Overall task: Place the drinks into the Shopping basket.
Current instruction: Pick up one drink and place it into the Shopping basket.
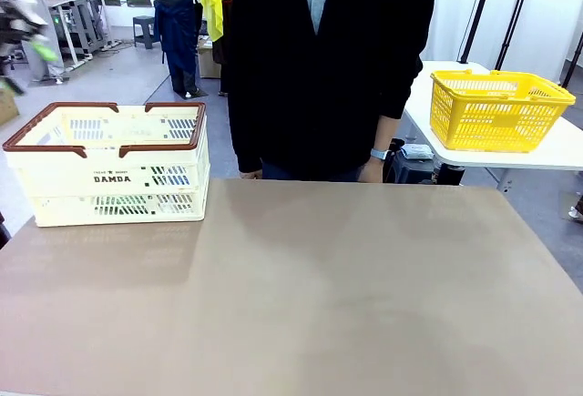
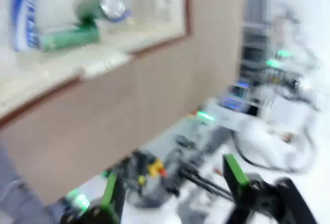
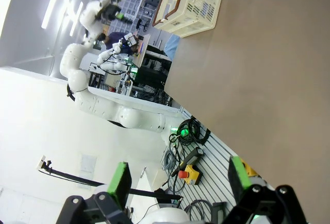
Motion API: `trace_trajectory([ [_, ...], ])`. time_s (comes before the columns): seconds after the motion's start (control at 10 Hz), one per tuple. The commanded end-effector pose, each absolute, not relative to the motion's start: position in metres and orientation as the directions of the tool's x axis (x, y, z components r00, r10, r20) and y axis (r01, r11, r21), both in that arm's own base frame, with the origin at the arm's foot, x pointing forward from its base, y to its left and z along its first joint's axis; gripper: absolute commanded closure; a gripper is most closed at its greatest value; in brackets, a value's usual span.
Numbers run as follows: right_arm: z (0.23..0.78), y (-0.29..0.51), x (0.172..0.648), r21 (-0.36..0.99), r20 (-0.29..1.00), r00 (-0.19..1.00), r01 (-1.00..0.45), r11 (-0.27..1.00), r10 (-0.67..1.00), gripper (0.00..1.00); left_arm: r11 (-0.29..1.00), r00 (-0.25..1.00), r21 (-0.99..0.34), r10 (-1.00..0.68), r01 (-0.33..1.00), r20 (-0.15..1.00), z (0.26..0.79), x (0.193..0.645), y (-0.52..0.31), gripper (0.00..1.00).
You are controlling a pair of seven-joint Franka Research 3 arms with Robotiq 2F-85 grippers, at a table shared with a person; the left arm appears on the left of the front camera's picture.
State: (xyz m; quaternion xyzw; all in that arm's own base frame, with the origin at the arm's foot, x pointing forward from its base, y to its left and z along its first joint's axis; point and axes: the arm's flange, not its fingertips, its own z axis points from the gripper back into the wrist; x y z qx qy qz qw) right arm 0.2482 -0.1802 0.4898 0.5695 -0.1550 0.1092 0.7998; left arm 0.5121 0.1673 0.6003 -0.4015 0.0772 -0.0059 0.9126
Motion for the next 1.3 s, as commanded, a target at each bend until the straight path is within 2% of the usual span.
trace_trajectory([
  [0.0, 0.491, -0.184, 0.245, 0.868, 0.384, 0.923, -0.368, 0.334, 0.02, 0.0, 0.405, 0.986, -0.91, -0.088, -0.092, -0.139, 0.565, 0.492, 0.236, 0.0],
  [0.1, 0.491, -0.184, 0.245, 0.868, 0.384, 0.923, -0.368, 0.334, 0.02, 0.0, 0.337, 0.996, -0.94, -0.047, -0.06, -0.081, 0.546, 0.463, 0.256, 0.0],
  [0.3, 0.491, -0.184, 0.245, 0.868, 0.384, 0.923, -0.368, 0.334, 0.02, 0.0, 0.312, 0.995, -0.946, 0.017, 0.087, 0.097, 0.503, 0.413, 0.266, 0.0],
  [0.4, 0.491, -0.184, 0.245, 0.868, 0.384, 0.923, -0.368, 0.334, 0.02, 0.0, 0.34, 0.991, -0.933, 0.028, 0.115, 0.132, 0.489, 0.404, 0.259, 0.0],
  [0.5, 0.491, -0.184, 0.245, 0.868, 0.384, 0.923, -0.368, 0.334, 0.02, 0.0, 0.352, 0.991, -0.928, 0.005, 0.124, 0.135, 0.478, 0.408, 0.25, 0.0],
  [0.6, 0.491, -0.184, 0.245, 0.868, 0.384, 0.923, -0.368, 0.334, 0.02, 0.0, 0.307, 0.998, -0.95, 0.022, 0.05, 0.06, 0.497, 0.418, 0.293, 0.0],
  [1.2, 0.491, -0.184, 0.245, 0.868, 0.384, 0.923, -0.368, 0.334, 0.02, 0.0, 0.307, 0.998, -0.95, 0.022, 0.05, 0.06, 0.497, 0.418, 0.293, 0.0],
])
